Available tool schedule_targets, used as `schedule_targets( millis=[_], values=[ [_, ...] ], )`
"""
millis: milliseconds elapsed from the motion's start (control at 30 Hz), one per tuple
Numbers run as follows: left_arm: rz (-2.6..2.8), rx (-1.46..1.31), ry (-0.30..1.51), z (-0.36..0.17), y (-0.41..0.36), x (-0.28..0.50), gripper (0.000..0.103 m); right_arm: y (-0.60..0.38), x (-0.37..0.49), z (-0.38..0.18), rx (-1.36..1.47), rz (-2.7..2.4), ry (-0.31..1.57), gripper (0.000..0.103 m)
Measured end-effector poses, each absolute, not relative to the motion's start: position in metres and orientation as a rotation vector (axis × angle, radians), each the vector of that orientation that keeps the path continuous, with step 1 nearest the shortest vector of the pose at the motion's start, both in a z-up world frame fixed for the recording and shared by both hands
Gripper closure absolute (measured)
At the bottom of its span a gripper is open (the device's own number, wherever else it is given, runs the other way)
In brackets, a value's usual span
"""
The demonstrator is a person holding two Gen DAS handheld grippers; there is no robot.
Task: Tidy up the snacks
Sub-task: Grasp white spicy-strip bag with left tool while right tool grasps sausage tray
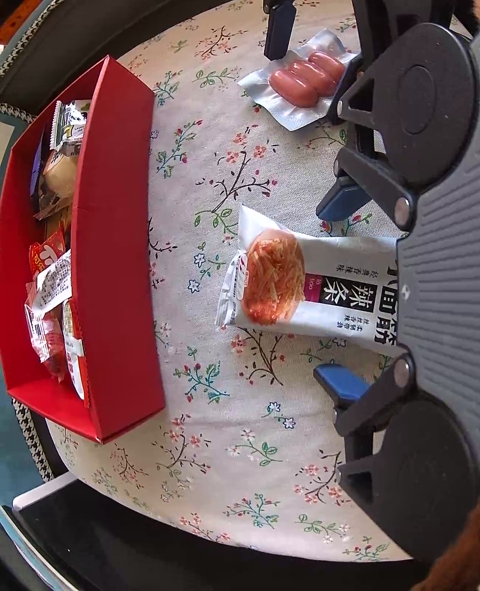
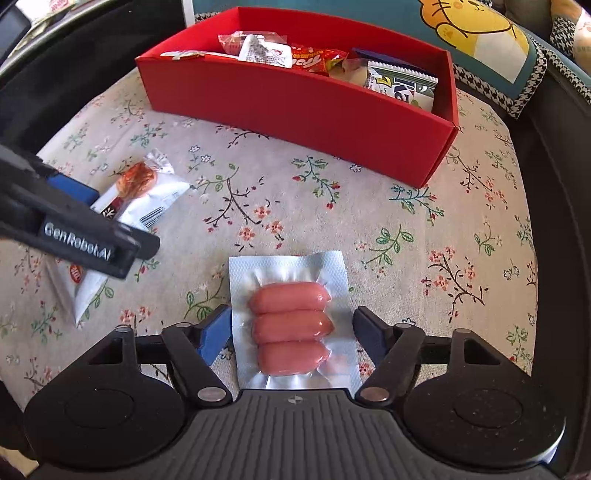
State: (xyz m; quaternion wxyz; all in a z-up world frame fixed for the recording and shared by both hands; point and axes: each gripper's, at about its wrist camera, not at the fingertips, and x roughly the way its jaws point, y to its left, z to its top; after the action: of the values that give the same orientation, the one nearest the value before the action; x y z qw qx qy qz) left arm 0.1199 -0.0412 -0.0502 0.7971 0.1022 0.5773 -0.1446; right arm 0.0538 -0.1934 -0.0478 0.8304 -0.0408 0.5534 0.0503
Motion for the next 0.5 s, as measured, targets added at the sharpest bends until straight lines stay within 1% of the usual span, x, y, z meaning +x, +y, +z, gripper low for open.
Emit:
schedule_targets(
  millis=[33, 67, 100, 133, 500],
  values=[
    [-0.309, 0.218, 1.237, -0.050, -0.041, 0.119, 0.000, -0.194, 0.054, -0.049, -0.078, 0.104, 1.175, 0.018],
    [-0.307, 0.218, 1.234, -0.050, -0.041, 0.118, 0.000, -0.194, 0.055, -0.051, -0.074, 0.103, 1.181, 0.011],
    [-0.302, 0.215, 1.236, -0.051, -0.040, 0.118, 0.000, -0.194, 0.054, -0.052, -0.074, 0.108, 1.190, 0.007],
    [-0.295, 0.211, 1.238, -0.052, -0.039, 0.117, 0.000, -0.193, 0.053, -0.055, -0.071, 0.112, 1.194, 0.001],
    [-0.278, 0.177, 1.212, -0.058, -0.029, 0.112, 0.000, -0.192, 0.055, -0.056, -0.094, 0.124, 1.209, 0.000]
  ],
)
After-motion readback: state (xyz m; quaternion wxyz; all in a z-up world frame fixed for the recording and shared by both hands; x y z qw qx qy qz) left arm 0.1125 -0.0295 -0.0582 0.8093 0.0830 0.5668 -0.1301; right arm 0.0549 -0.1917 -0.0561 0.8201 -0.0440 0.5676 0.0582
